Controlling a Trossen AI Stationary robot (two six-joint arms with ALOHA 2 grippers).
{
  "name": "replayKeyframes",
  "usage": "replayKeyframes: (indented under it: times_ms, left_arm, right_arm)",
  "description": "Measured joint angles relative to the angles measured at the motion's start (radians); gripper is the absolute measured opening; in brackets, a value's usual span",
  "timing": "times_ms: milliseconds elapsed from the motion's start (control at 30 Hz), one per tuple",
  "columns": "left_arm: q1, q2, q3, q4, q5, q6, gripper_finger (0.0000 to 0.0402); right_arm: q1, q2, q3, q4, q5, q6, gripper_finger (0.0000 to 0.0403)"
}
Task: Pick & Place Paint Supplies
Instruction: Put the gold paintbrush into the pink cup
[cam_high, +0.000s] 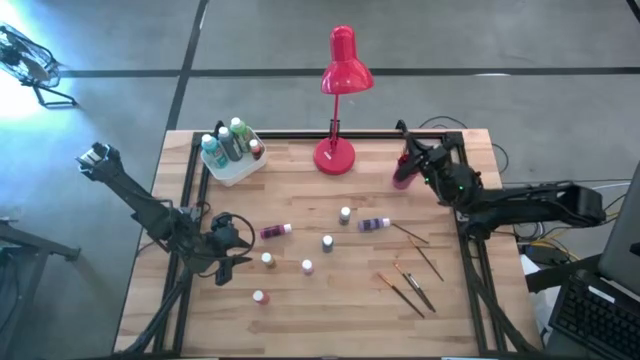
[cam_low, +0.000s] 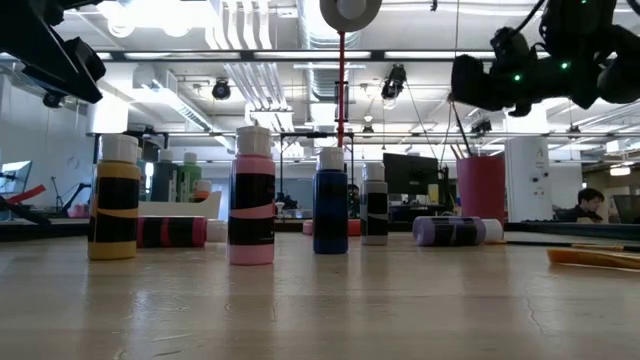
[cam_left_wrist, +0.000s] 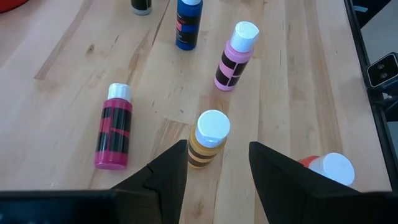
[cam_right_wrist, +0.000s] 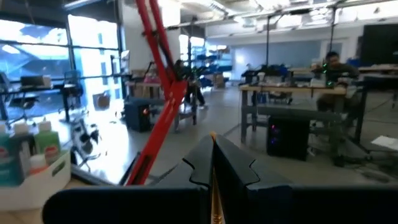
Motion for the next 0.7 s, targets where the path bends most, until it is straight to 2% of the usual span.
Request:
replayKeyframes:
  times_ms: [700]
  left_arm:
    - [0.0,0.0,0.0,0.0,-0.004,-0.001,0.0177]
  right_arm:
    - [0.0,0.222,0.0,-0.002,0.002,0.042,0.0008]
